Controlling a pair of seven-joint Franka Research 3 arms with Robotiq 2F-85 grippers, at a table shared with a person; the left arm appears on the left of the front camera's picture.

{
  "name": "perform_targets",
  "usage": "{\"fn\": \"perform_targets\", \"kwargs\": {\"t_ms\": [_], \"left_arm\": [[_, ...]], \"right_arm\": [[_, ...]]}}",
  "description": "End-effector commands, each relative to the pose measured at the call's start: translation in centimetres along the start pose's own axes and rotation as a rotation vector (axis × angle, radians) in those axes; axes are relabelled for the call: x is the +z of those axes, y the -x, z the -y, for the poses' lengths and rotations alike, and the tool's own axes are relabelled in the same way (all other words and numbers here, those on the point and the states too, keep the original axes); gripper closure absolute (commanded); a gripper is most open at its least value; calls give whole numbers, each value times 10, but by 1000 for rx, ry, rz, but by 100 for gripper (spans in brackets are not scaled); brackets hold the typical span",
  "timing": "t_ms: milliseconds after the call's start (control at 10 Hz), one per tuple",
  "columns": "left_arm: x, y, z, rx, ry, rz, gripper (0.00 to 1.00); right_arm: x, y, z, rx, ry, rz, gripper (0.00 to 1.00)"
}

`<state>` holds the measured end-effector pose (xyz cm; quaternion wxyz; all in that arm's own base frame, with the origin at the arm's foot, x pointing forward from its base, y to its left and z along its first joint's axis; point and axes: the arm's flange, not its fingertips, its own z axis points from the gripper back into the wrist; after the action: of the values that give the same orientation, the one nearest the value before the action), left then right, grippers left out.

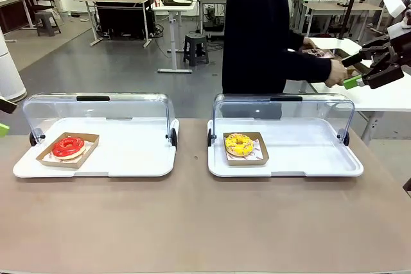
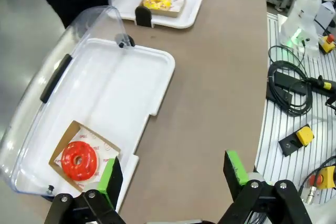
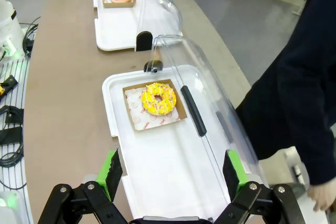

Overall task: Provide the desired donut to the person.
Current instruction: Place the picked Paper togo box onto the Handle tray extended by the person.

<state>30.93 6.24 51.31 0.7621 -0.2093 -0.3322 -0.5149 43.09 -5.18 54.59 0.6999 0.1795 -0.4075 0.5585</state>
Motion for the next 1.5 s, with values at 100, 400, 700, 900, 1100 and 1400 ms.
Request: {"fn": "perform_targets", "kwargs": {"t_ms": [100, 400, 700, 900, 1100, 1400], "left_arm": [[3, 13, -6, 51, -49, -12, 0], [8, 7, -9, 50, -65, -28, 0], [8, 3, -16, 42, -57, -20, 0], [8, 3, -15, 12, -70, 6, 0], [11, 3, -12, -12, -107, 46, 0], [11, 3, -12, -20, -126, 94, 0]], "right_arm": [[-1, 1, 0, 9, -6, 5, 0], [-1, 1, 0, 9, -6, 5, 0], [-1, 1, 0, 9, -6, 5, 0], [-1, 1, 0, 9, -6, 5, 0], [-1, 1, 0, 9, -6, 5, 0], [-1, 1, 0, 9, -6, 5, 0]]}}
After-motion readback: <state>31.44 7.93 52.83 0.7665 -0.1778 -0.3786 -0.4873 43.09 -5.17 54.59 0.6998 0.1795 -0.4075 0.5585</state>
